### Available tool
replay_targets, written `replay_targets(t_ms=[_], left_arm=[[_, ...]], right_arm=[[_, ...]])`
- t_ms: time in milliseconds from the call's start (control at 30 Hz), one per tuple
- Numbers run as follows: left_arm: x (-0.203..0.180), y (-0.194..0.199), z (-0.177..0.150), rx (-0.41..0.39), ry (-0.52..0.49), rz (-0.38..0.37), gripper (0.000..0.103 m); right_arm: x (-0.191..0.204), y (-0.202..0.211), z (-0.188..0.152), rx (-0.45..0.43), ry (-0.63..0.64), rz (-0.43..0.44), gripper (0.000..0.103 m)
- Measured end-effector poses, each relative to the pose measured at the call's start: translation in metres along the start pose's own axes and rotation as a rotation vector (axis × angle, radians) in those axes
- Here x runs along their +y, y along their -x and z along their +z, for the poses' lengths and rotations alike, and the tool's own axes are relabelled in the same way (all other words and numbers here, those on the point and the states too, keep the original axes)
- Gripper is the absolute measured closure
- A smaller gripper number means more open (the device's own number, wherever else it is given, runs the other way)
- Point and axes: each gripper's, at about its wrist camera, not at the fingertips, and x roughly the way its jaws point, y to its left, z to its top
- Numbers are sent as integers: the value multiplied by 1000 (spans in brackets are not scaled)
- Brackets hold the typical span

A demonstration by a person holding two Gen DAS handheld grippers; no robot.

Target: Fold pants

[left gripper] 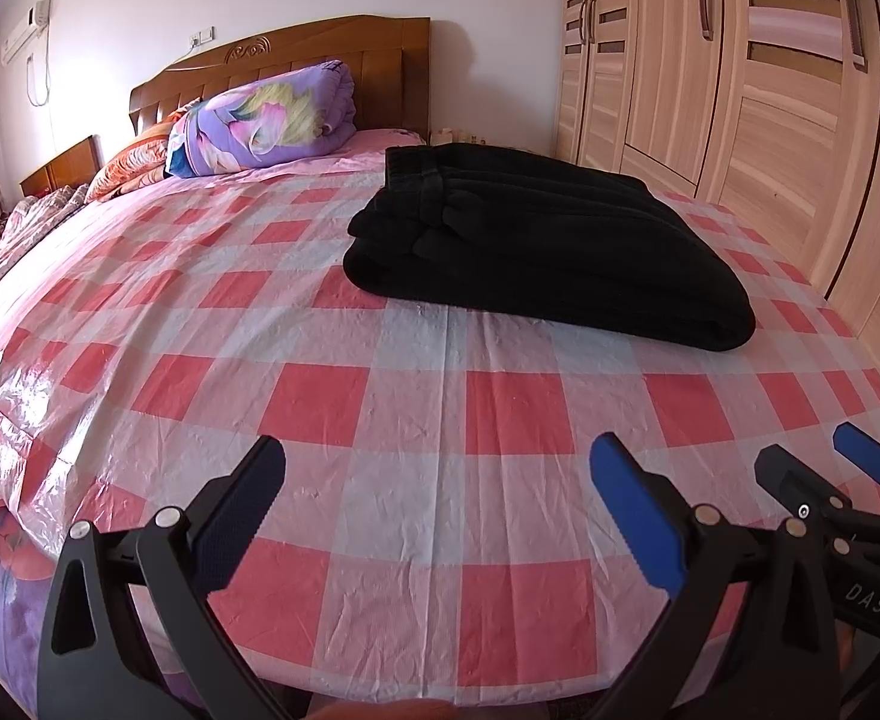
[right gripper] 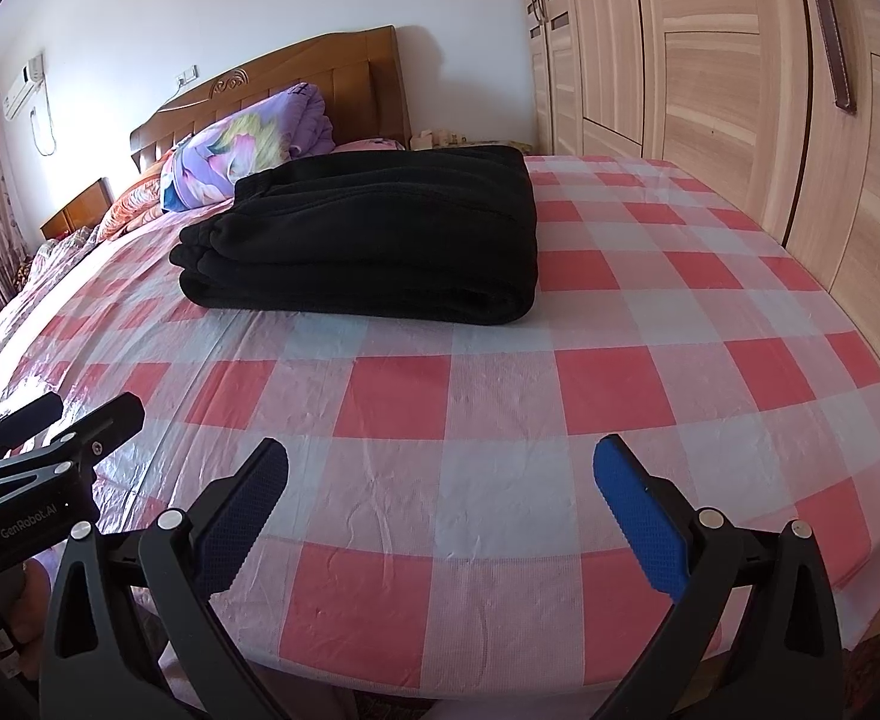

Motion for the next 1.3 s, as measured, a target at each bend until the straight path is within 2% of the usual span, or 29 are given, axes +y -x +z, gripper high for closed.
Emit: replay_targets(t_ms=[1000, 1167, 1300], left_arm=[[3, 2, -6, 1, -6, -1, 1], [4, 7, -6, -32, 1, -1, 1], [5, 6, -4, -21, -5, -7, 1]], right_arm=[[-1, -3, -4, 6, -3, 10, 4], [-1, -2, -3, 8, -4, 9, 4], [-2, -3, -3, 6, -1, 8, 4]])
